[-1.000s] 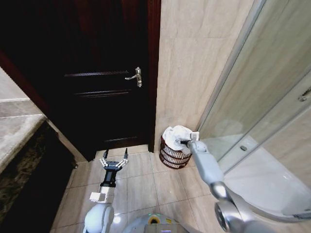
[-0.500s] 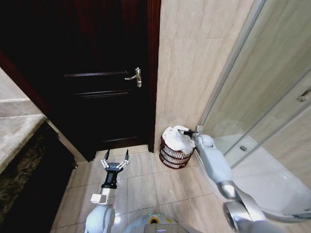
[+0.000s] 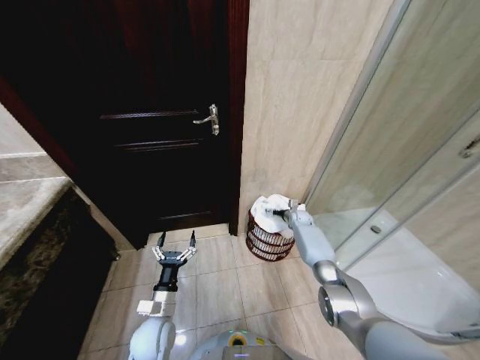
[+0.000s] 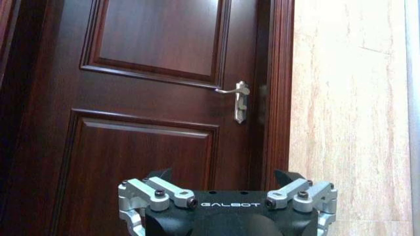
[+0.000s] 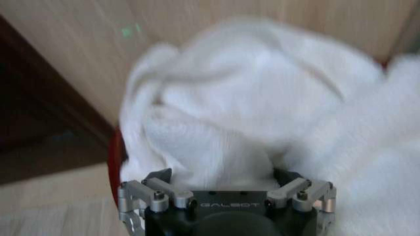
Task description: Discard the used towel into the hamper.
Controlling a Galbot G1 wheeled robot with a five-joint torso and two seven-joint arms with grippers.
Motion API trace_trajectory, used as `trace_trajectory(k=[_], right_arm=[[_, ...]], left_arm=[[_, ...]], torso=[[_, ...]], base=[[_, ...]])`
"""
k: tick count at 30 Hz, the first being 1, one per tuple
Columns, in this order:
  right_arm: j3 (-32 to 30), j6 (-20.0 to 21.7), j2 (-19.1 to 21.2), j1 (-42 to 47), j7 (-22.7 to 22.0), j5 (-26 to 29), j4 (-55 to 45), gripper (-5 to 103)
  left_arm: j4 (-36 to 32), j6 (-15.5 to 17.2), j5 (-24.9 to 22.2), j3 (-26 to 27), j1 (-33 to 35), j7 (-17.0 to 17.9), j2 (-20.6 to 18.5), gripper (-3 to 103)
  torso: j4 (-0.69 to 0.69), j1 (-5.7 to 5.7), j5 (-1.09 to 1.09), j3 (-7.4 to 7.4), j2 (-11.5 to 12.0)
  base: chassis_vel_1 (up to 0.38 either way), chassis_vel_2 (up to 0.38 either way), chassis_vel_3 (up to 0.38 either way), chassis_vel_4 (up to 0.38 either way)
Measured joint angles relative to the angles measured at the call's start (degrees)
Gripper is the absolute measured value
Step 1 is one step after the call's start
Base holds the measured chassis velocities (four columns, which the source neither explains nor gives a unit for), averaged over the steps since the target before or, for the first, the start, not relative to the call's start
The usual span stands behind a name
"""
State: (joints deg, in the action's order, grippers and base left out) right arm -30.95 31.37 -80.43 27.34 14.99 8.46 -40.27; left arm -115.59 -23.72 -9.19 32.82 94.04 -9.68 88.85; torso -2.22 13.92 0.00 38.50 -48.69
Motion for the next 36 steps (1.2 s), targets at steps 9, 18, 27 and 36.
trace_trajectory(k=[9,18,27,36], right_arm=[[-3.57,-4.66,-1.22,0.89,1.05,-1.18,2.06,100],[3.44,-5.17,2.48,6.08,-5.72,5.22,-18.4,100],[2.83,-10.75,7.59,23.8,-7.01,8.39,-46.54,100],[-5.74,-19.93,6.45,43.07,-3.39,7.13,-65.39,100]], left_arm=[[-0.39,0.04,0.04,0.03,0.33,-0.19,-0.31,100],[-0.67,-0.1,-0.17,-0.56,0.02,-0.28,-0.32,100],[-0.48,-0.21,-1.53,-0.45,-0.57,0.47,-0.31,100],[0.66,-0.88,-2.71,-0.77,-0.52,2.09,0.71,100]], torso=[[0.0,0.04,0.02,0.05,-0.03],[-0.01,0.04,0.0,0.04,-0.06],[0.01,0.04,0.02,0.04,-0.07],[-0.02,0.05,0.02,0.05,-0.09]], base=[[0.0,0.0,0.0,0.0],[0.0,0.0,0.0,0.0],[0.0,0.0,0.0,0.0],[0.0,0.0,0.0,0.0]])
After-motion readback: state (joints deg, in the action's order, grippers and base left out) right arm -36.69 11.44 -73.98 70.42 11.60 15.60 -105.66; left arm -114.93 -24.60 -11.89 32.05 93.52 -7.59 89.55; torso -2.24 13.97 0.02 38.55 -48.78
